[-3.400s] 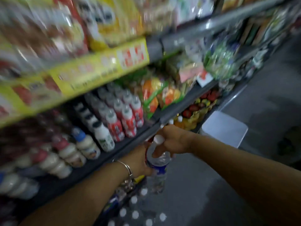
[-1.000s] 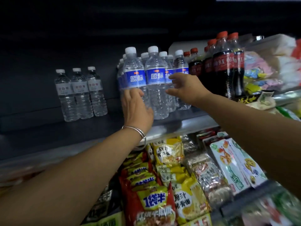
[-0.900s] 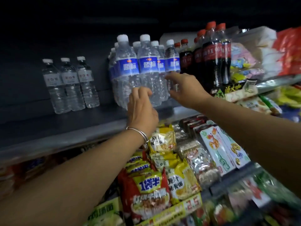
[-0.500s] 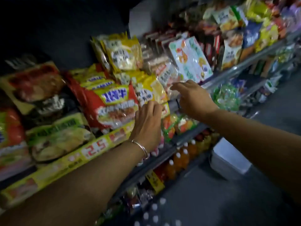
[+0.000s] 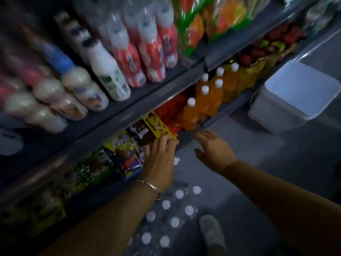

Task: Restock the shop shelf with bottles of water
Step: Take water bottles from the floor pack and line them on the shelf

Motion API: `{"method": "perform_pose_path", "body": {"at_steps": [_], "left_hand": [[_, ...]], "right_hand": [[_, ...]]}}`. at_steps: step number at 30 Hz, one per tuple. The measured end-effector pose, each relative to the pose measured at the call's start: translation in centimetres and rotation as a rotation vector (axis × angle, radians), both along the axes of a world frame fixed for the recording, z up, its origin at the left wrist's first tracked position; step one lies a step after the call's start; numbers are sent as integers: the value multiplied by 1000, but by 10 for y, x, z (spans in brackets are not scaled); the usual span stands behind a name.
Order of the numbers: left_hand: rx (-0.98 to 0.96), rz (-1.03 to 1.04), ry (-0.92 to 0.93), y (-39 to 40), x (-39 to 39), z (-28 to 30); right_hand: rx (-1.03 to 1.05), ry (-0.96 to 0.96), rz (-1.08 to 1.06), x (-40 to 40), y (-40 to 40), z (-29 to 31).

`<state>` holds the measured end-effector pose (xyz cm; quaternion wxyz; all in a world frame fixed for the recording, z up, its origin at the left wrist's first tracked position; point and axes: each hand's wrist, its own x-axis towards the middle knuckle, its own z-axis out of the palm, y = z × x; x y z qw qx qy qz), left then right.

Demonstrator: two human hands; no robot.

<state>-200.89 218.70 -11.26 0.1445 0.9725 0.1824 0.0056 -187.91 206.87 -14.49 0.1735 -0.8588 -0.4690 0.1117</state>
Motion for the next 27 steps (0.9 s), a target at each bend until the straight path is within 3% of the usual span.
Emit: {"method": "perform_pose_path", "body": {"at_steps": [3,7,13,21,27], "left_hand": [[-19,51,60,9,-4,-73],[-36,113,111,22,-7,-146],[-50,125,121,37,-9,-209],[-29,102,159,45,-7,-224],[-41,82,212,42,-1,-191]], "right_hand": [[-200,168,-17,-12,8,-86],[-301,280,-31,-19,29,-174],[-341,378,-40,-25,66,-241],[-216,381,-93,-23,76,-255],[-178,329,-95,-13,56,-206]]}}
